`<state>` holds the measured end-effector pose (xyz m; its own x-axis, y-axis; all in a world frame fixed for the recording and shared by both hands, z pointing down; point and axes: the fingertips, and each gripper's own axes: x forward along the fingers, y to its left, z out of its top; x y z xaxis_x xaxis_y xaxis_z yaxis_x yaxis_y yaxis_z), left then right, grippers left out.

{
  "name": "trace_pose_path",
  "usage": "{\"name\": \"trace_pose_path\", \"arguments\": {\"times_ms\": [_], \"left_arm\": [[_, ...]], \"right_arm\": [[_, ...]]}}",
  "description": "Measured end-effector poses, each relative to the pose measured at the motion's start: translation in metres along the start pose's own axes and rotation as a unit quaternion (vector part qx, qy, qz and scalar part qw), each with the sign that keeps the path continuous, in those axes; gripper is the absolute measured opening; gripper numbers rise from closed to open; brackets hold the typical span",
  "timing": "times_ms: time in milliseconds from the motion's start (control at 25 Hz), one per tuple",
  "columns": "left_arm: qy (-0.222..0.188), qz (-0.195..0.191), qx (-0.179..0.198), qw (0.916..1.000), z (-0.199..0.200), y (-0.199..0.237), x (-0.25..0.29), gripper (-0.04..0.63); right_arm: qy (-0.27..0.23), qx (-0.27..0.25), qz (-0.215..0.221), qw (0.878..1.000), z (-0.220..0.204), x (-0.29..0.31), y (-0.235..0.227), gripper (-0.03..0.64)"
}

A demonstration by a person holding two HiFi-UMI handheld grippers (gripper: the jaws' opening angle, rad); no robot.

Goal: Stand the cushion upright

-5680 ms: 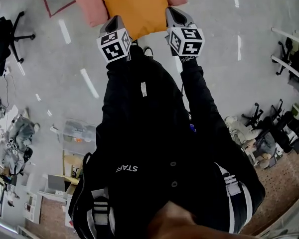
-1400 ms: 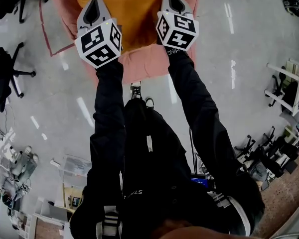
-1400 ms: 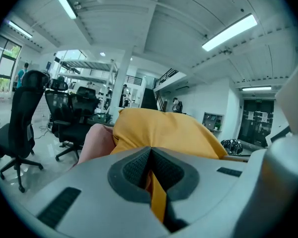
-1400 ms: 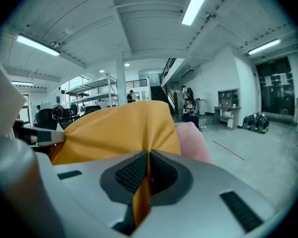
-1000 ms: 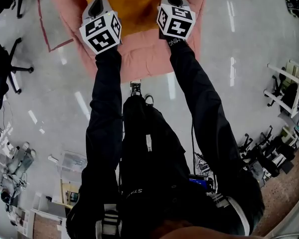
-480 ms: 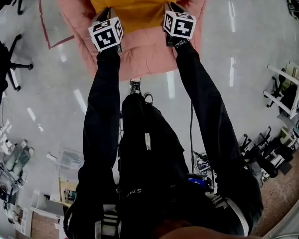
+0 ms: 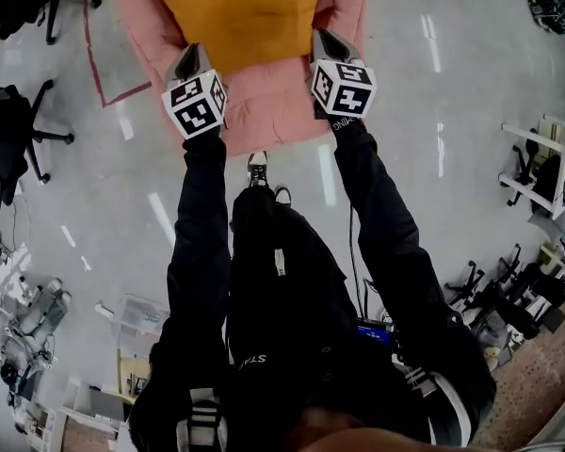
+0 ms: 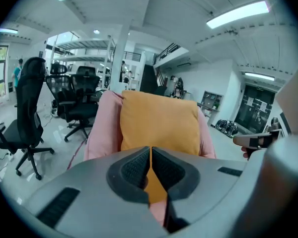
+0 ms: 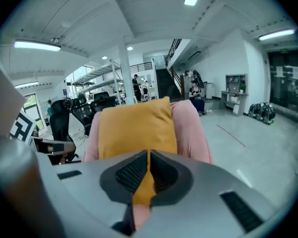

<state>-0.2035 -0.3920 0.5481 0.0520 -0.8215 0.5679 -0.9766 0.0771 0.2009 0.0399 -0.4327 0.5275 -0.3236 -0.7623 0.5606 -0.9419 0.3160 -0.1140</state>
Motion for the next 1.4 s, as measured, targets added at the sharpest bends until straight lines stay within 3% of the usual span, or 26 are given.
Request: {"name": "trace_pose_path", "arguments": {"times_ms": [200,680,920,1400], "left_arm": [[-0.024,-0.039,-0.023,0.9987,0.027,-0.043,-0.082,0.002],[-0.105,-0.108,0.009,0.9885,0.087,-0.153,-0.276,0.0],[-0.153,-0.124,0.027,0.98,0.111,-0.188,-0.331,0.0],[-0.196,-0.132,0.056,0.9701,0.134,-0.214,-0.402,0.0]], "right_arm": [[-0.035,-0.01,0.028,0.999,0.03,-0.092,0.034,0.014],[-0.147,-0.022,0.072,0.986,0.11,-0.296,0.095,0.014],[-0.187,-0.034,0.078,0.979,0.133,-0.361,0.098,0.014],[-0.229,-0.051,0.087,0.968,0.14,-0.432,0.111,0.012]]}}
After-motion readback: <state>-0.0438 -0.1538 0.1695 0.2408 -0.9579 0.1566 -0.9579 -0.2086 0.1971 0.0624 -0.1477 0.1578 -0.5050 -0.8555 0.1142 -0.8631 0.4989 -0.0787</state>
